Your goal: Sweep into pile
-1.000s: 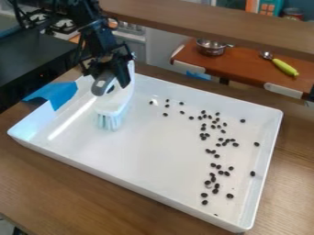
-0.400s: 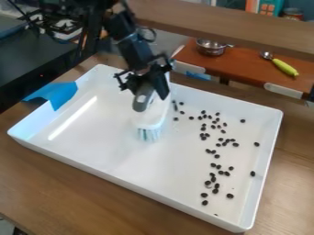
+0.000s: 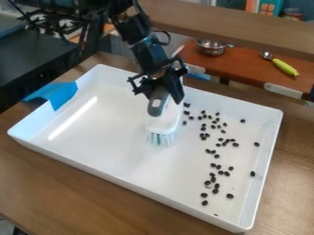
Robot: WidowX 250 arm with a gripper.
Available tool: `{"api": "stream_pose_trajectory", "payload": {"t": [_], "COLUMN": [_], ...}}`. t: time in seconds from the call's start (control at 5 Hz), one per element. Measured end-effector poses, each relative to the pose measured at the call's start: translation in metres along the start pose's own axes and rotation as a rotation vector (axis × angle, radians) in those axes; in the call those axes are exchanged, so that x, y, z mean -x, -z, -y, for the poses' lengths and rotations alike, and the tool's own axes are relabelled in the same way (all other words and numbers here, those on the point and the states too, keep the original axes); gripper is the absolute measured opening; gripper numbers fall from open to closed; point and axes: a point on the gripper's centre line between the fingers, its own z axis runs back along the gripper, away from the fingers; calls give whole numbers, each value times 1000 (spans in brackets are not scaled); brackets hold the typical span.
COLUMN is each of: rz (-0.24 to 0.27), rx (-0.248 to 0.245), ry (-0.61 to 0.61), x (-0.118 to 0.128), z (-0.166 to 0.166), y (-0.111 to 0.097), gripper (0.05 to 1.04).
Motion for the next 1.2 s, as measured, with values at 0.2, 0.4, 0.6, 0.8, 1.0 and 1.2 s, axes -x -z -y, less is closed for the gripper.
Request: {"api": "stream_pose_trajectory", "payload": {"t": [0.2, 0.4, 0.6, 0.8, 1.0, 1.2], "rz": [3, -2, -12, -39, -50, -65], "rx": [1, 9, 27, 48, 64, 73], "ry": [12, 27, 41, 69, 67, 103], "x": [-1, 0, 4, 10, 10, 14], "z": [12, 29, 53, 75, 87, 101], "y": [11, 24, 40, 54, 60, 68], "gripper": [495, 495, 494, 494, 494, 494]}}
